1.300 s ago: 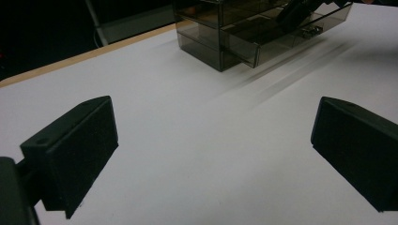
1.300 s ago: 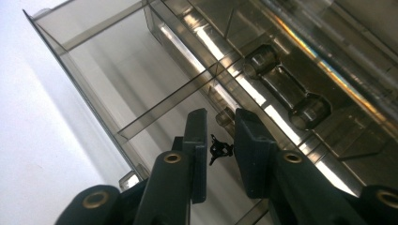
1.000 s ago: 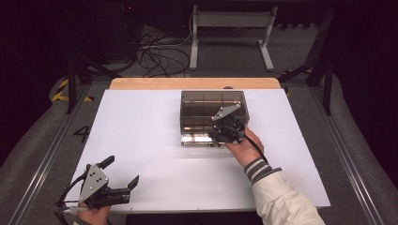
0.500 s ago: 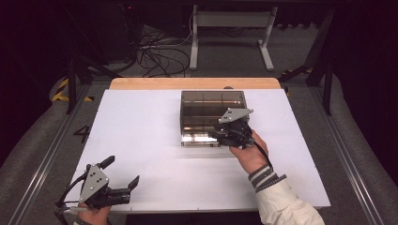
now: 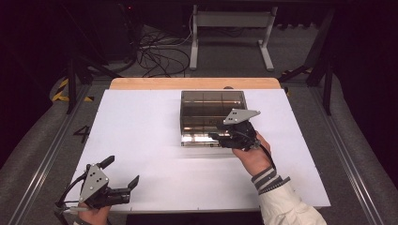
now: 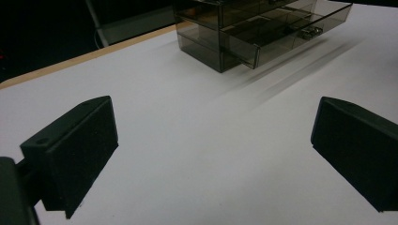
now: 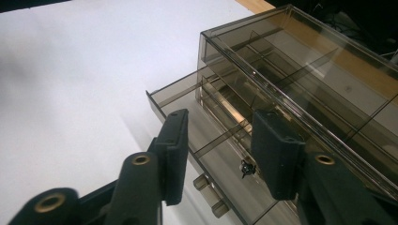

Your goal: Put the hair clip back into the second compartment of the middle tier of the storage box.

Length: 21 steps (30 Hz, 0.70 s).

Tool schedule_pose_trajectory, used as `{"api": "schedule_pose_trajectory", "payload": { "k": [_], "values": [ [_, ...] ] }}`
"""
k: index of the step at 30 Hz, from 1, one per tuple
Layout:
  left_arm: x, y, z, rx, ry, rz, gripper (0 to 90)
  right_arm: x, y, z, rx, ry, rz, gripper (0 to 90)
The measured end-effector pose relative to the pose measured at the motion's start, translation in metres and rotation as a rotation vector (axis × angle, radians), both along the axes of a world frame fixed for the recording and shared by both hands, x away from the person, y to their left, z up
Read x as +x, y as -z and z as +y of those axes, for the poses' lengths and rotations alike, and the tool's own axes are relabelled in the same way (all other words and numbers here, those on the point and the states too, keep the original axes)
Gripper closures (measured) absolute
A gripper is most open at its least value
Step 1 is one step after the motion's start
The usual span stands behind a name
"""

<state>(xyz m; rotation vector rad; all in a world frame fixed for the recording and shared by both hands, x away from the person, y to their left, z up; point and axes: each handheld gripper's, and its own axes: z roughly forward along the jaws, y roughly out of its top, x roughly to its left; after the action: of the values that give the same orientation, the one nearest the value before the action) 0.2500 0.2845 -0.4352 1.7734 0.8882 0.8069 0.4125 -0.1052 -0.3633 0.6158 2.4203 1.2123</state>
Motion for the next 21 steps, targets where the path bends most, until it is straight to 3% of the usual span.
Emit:
{"api": "schedule_pose_trajectory", "payload": {
  "k": [6, 15, 21],
  "values": [
    [0.001, 0.0, -0.001, 0.0, 0.0, 0.001, 1.7, -0.007, -0.003, -0.008, 0.016, -0.003, -0.011, 47.6],
    [0.001, -0.001, -0.001, -0.002, 0.0, 0.0, 1.7, -0.017, -0.008, -0.032, 0.084, -0.008, -0.027, 30.6],
    [0.0, 0.0, 0.0, -0.006, -0.002, 0.0, 1.7, -0.027, -0.012, -0.052, 0.113, -0.004, -0.072, 24.3]
  ]
}}
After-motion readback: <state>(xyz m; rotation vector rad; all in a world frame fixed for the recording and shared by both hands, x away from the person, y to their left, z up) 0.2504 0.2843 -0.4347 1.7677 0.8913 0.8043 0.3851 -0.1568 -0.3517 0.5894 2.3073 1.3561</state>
